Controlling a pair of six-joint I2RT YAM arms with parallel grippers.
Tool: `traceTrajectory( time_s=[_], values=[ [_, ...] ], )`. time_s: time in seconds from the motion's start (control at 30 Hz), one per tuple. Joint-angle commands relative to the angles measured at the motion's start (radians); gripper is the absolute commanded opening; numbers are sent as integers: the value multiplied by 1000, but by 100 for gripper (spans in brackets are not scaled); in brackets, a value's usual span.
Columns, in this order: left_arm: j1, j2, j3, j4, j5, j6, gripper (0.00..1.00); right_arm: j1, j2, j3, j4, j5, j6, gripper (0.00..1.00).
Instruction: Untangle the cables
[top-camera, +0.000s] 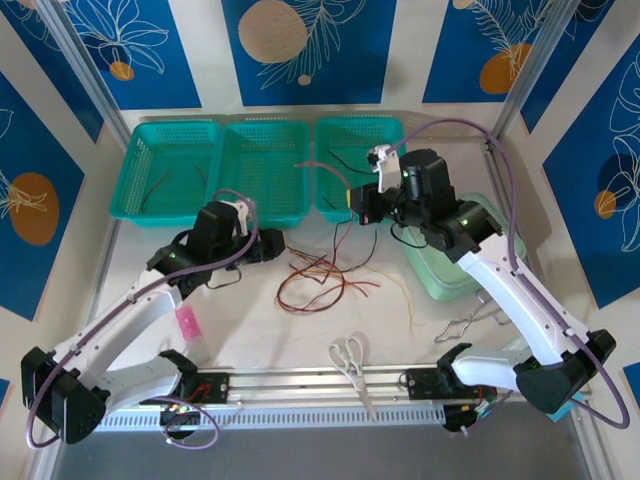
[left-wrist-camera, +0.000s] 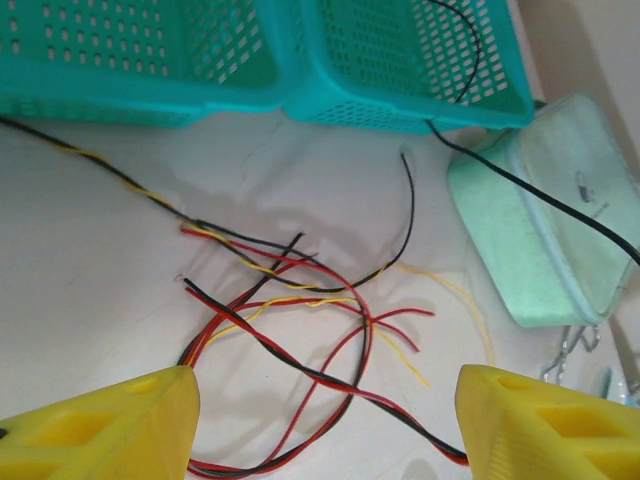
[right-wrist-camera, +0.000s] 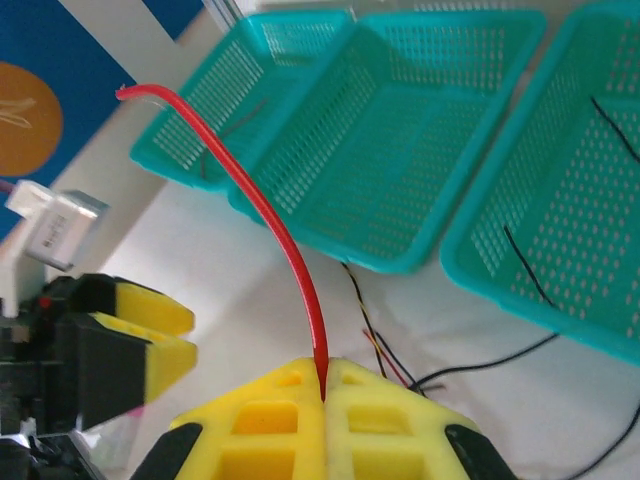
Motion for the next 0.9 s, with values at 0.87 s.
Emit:
traceTrajectory(
  time_s=[0.87],
  values=[
    [-116, 149, 317, 250, 270, 279, 63, -65, 66, 132, 129, -148, 105, 0]
  ],
)
